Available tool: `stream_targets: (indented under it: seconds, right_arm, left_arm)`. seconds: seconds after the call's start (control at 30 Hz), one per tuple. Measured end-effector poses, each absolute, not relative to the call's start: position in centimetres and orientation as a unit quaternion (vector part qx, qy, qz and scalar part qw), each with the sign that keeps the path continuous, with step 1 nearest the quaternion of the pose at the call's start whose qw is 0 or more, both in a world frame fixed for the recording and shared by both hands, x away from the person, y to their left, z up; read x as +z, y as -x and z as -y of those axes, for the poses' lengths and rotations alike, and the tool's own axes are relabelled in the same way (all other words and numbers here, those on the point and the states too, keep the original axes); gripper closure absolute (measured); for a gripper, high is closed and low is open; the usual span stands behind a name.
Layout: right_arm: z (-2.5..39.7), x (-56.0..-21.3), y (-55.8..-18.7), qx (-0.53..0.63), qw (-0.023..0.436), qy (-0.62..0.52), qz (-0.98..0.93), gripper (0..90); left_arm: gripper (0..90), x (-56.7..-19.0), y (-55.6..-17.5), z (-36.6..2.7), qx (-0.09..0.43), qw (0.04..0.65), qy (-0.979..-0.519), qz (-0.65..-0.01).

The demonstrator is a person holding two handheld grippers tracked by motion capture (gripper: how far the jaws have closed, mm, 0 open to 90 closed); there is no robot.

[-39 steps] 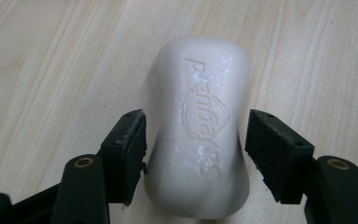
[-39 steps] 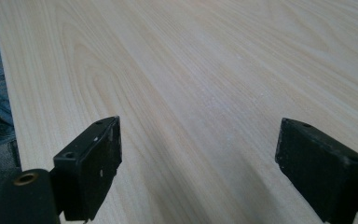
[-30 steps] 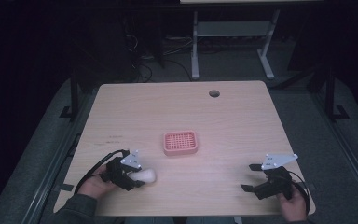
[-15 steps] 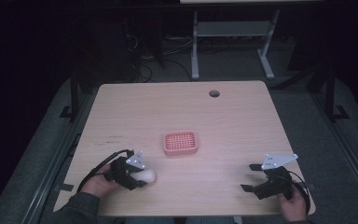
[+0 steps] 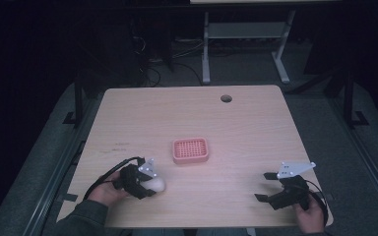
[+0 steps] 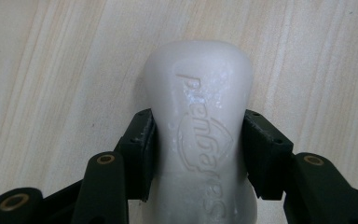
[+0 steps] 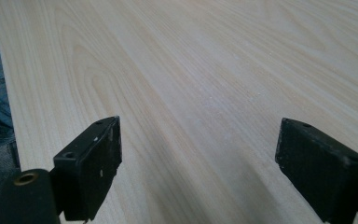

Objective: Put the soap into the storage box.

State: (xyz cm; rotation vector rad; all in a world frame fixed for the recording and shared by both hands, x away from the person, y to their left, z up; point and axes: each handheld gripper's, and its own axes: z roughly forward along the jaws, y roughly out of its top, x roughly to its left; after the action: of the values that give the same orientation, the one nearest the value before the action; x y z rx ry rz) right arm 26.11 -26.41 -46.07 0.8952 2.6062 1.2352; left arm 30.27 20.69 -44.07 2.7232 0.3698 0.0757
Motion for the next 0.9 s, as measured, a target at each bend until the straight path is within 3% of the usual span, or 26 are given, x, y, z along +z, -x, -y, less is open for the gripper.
stream_targets:
  seconds: [0.9]
  right_arm:
    - [26.9, -46.1, -26.1, 0.417, 0.06, -0.301, -0.856, 14.2]
  left_arm:
    - [49.5, -41.8, -33.1, -18.9, 0.001, 0.187, -0.977, -0.107]
